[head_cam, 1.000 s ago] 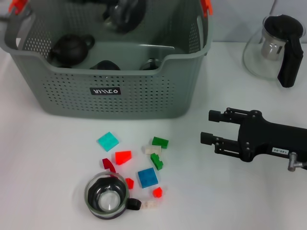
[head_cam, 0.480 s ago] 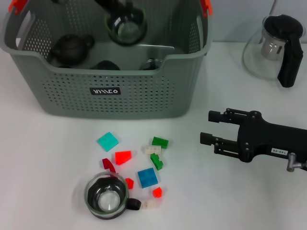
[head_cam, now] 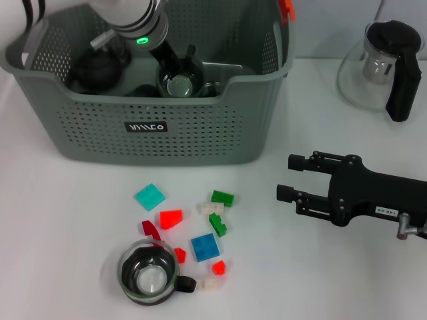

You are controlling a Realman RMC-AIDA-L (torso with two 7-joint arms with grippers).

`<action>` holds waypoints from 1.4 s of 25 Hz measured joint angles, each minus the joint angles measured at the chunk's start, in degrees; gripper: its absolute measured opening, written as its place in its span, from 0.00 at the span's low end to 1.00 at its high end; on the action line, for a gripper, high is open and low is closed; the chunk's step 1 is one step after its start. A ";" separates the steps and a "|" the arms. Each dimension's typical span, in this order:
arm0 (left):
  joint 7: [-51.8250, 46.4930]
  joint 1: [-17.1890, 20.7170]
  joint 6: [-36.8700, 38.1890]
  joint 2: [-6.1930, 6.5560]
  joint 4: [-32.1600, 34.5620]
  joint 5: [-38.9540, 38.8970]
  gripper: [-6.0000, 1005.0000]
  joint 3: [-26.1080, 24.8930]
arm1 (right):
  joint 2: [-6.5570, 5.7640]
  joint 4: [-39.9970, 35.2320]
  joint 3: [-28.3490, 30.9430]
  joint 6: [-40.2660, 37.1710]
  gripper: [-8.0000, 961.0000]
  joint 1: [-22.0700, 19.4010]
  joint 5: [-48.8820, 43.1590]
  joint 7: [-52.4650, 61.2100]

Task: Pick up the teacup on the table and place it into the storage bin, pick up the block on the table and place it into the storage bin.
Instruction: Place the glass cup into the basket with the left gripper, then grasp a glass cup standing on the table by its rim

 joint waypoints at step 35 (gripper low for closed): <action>23.21 19.09 36.30 -3.32 35.48 -34.36 0.48 -46.67 | -0.46 1.43 0.30 0.03 0.70 -0.50 0.00 0.00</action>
